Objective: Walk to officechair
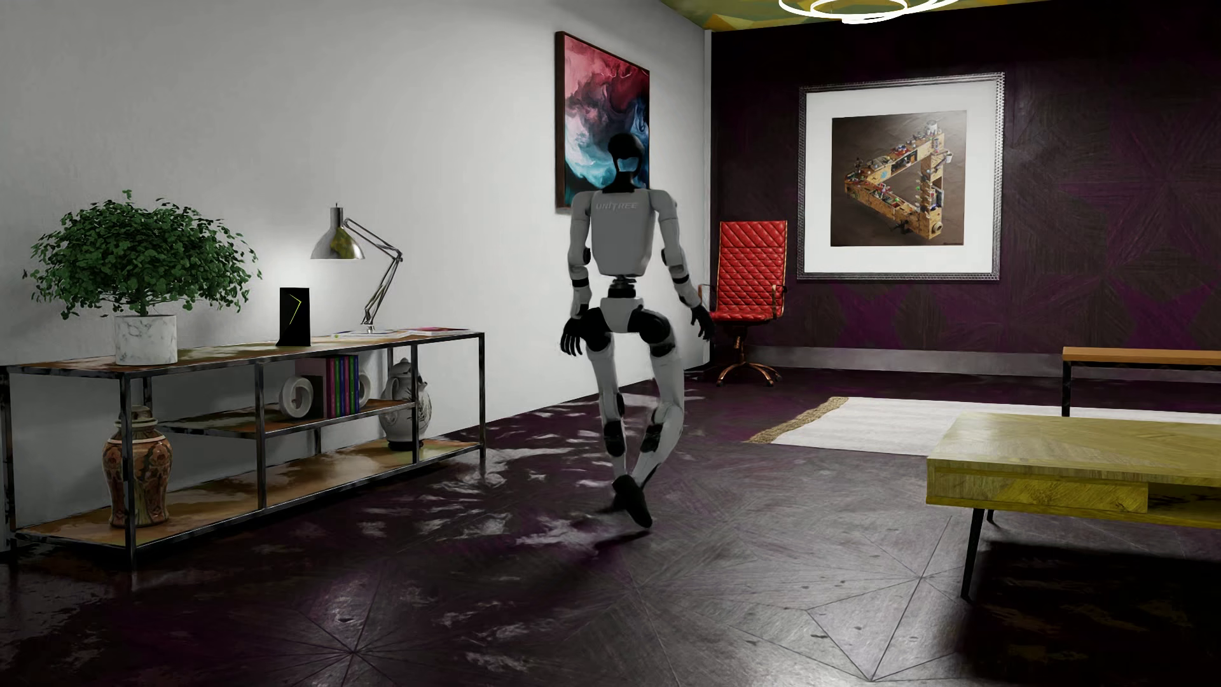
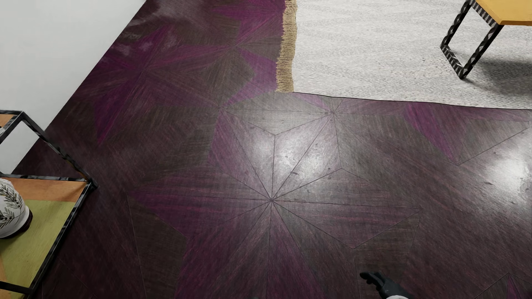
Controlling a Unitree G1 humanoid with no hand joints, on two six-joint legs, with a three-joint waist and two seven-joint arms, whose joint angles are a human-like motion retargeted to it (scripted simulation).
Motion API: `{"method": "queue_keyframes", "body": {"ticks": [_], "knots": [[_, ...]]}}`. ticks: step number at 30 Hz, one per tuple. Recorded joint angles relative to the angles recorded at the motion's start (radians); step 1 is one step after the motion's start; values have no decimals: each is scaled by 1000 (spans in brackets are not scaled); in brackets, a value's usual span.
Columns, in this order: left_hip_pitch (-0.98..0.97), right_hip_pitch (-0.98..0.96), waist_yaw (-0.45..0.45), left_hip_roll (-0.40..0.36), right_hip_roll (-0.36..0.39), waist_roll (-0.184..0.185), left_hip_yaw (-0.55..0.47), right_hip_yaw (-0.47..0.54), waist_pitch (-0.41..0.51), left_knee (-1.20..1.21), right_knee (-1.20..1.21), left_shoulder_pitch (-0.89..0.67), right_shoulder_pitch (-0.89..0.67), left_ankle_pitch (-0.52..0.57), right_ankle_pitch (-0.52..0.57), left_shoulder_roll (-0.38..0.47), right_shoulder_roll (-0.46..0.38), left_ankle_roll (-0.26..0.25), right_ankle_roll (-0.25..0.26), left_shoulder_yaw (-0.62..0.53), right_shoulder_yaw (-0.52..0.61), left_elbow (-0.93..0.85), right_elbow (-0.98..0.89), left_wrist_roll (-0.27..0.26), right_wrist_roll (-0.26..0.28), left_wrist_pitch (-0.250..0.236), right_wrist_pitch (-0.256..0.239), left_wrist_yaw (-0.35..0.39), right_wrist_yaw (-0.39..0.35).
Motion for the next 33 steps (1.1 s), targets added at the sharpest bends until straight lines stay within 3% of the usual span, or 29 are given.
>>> {"method": "queue_keyframes", "body": {"ticks": [1, 2, 3, 4, 7, 9, 11, 12, 13, 14, 16, 17, 18, 19, 20, 21, 22, 23, 24, 26, 28, 30, 31, 32, 33], "knots": [[52, -101, -8, -31, -50, -18, 12, 70, 3, -16, 159, -38, -1, -32, 100, 7, -8, 4, -34, -10, 64, -18, 65, 14, -34, -12, 7, -13, 73], [84, -184, -19, -64, -84, -33, 13, 116, 8, -5, 261, -73, 14, -69, 12, 20, -21, 5, -67, -15, 109, -33, 107, 22, -61, -49, -1, -9, 139], [112, -254, -35, -88, -88, -45, -3, 144, 12, 12, 311, -127, 55, -106, -68, 32, -10, 3, -120, -4, 117, -55, 122, 19, -74, -72, -4, 0, 152], [142, -316, -53, -106, -64, -52, -28, 166, 15, 23, 310, -164, 94, -139, -106, 39, 14, 0, -159, 16, 92, -96, 132, 5, -64, -93, 2, 24, 133], [222, -443, -108, -128, 84, -45, -113, 203, 19, 53, 56, -238, 216, -223, -210, 78, 102, -3, -135, 12, -15, -269, 137, -63, -14, -173, 9, 86, 35], [275, -482, -137, -134, 169, -33, -165, 186, 14, 54, -244, -281, 263, -264, -201, 130, 143, -6, -139, -43, -25, -345, 160, -86, -28, -199, 8, 102, 37], [341, -485, -147, -147, 219, -23, -199, 74, 4, 22, -578, -320, 282, -287, -119, 160, 159, -12, -52, -87, -8, -368, 178, -109, -59, -182, -6, 91, 81], [376, -478, -146, -156, 236, -19, -214, -4, -1, 8, -698, -329, 287, -297, -109, 164, 162, -9, 88, -104, -6, -364, 174, -113, -66, -165, -14, 90, 114], [410, -479, -147, -162, 248, -14, -227, -43, -3, 14, -725, -330, 290, -309, -118, 161, 158, -7, 146, -119, -5, -352, 166, -113, -80, -148, -18, 89, 120], [437, -474, -151, -162, 249, -9, -241, -60, -4, 30, -693, -323, 288, -314, -77, 154, 159, -4, 51, -132, -10, -335, 155, -112, -91, -138, -21, 90, 112], [475, -403, -164, -123, 274, 11, -277, -110, -7, 100, -695, -289, 276, -266, -45, 147, 184, -10, -233, -171, -52, -265, 134, -107, -84, -104, -16, 78, 85], [454, -364, -170, -90, 285, 29, -287, -133, -6, 211, -684, -265, 262, -186, -76, 141, 198, -33, -252, -190, -86, -211, 135, -103, -78, -86, -4, 73, 57], [392, -335, -175, -56, 289, 46, -307, -160, -2, 382, -653, -241, 242, -81, -122, 138, 210, -153, -251, -216, -121, -139, 142, -92, -70, -50, 9, 53, 42], [306, -297, -179, -24, 288, 57, -336, -194, 3, 586, -630, -226, 220, 37, -165, 143, 216, -335, -251, -267, -154, -65, 148, -72, -65, -11, 17, -2, 30], [205, -244, -186, 21, 286, 64, -317, -232, 7, 781, -633, -215, 185, 141, -201, 163, 213, -397, -243, -341, -172, -9, 145, -34, -72, 2, 25, -97, 32], [110, -194, -185, 104, 289, 70, -295, -262, 12, 930, -636, -205, 154, 133, -234, 188, 204, -407, -229, -391, -184, 22, 139, -6, -77, -3, 20, -186, 27], [18, -148, -173, 176, 292, 78, -294, -277, 16, 1028, -638, -185, 122, 75, -262, 204, 193, -368, -215, -384, -199, 27, 125, -5, -75, 2, 11, -222, 8], [-67, -103, -153, 221, 296, 84, -287, -283, 19, 1071, -646, -152, 105, 50, -284, 205, 174, -258, -200, -319, -210, 14, 112, -33, -75, 14, -13, -176, -11], [-143, -66, -129, 248, 299, 86, -279, -282, 20, 1065, -646, -118, 76, 32, -306, 189, 158, -204, -183, -221, -216, -8, 93, -78, -70, 22, -32, -81, -22], [-265, -8, -83, 230, 293, 85, -293, -269, 20, 925, -616, -47, 31, -35, -360, 162, 113, -179, -146, -53, -200, -45, 35, -141, -61, 12, -68, 101, -32], [-316, 50, -52, 220, 288, 80, -285, -252, 13, 603, -598, -1, -4, -5, -413, 142, 66, -183, -104, 7, -173, -48, -30, -136, -50, 11, -98, 166, -35], [-260, 125, -35, 192, 285, 73, -278, -225, 0, 117, -620, 30, -34, 87, -441, 122, 35, -209, -54, -4, -154, -20, -79, -112, -29, 14, -98, 83, -39], [-219, 166, -32, 177, 277, 68, -266, -207, -5, -67, -627, 45, -48, 70, -442, 111, 27, -288, -31, -17, -143, -11, -94, -96, -18, 15, -94, 10, -39], [-203, 195, -31, 172, 256, 62, -233, -189, -6, -78, -618, 47, -65, 89, -440, 95, 16, -343, -6, -30, -132, -2, -98, -78, -8, 23, -86, -62, -41], [-187, 219, -28, 141, 220, 55, -222, -172, -6, -51, -591, 37, -65, 182, -424, 77, 12, -206, 17, -38, -137, 11, -105, -59, 7, 32, -76, -111, -48]]}}
